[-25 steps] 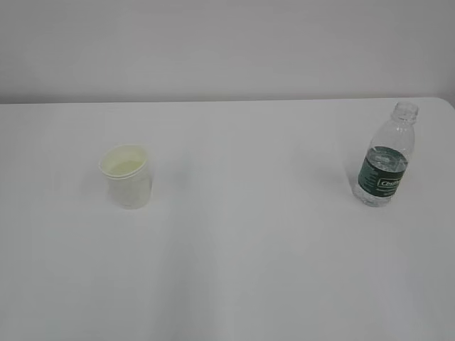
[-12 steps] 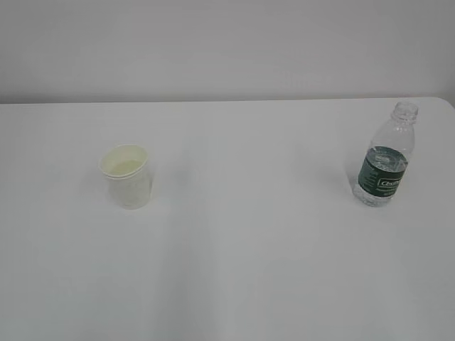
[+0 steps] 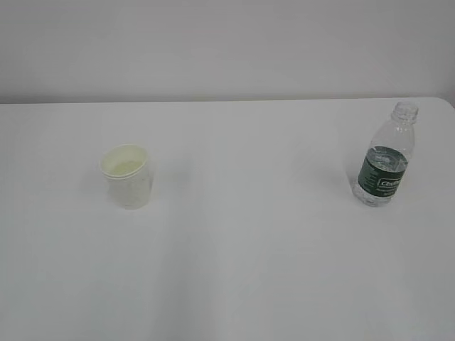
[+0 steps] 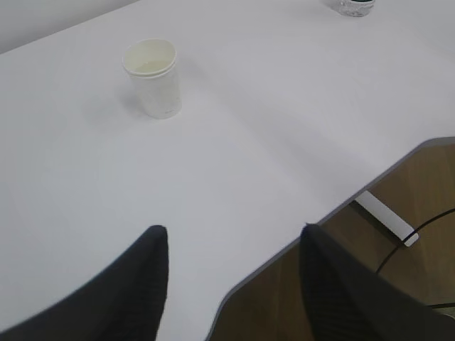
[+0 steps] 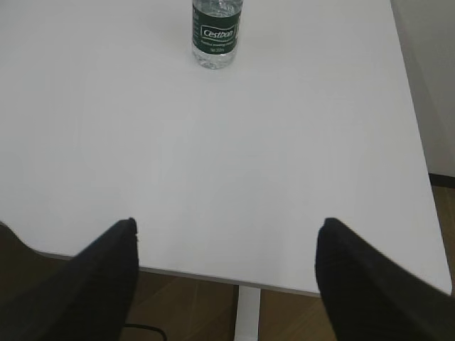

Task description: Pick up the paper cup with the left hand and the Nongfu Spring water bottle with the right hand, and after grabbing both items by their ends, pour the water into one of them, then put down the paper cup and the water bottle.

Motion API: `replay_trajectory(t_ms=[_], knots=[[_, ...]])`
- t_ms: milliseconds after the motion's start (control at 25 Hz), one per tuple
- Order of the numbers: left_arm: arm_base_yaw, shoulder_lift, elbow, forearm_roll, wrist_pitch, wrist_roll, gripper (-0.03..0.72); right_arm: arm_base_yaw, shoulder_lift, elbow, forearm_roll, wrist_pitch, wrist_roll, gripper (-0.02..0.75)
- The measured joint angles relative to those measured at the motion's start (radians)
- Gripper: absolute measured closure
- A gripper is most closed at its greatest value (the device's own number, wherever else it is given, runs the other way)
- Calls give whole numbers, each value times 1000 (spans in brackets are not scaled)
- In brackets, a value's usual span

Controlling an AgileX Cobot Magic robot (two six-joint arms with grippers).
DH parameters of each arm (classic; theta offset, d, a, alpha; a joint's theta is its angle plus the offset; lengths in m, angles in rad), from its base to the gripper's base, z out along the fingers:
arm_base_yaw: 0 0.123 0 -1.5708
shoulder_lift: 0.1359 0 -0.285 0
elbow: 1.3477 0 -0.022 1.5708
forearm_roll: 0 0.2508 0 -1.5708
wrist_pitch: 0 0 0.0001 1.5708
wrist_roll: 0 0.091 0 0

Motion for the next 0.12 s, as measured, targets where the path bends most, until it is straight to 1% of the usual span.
replay_trajectory(t_ms=[120], knots=[[0, 0, 0, 0, 0, 0, 275, 0, 0, 0, 0, 0, 0, 148]])
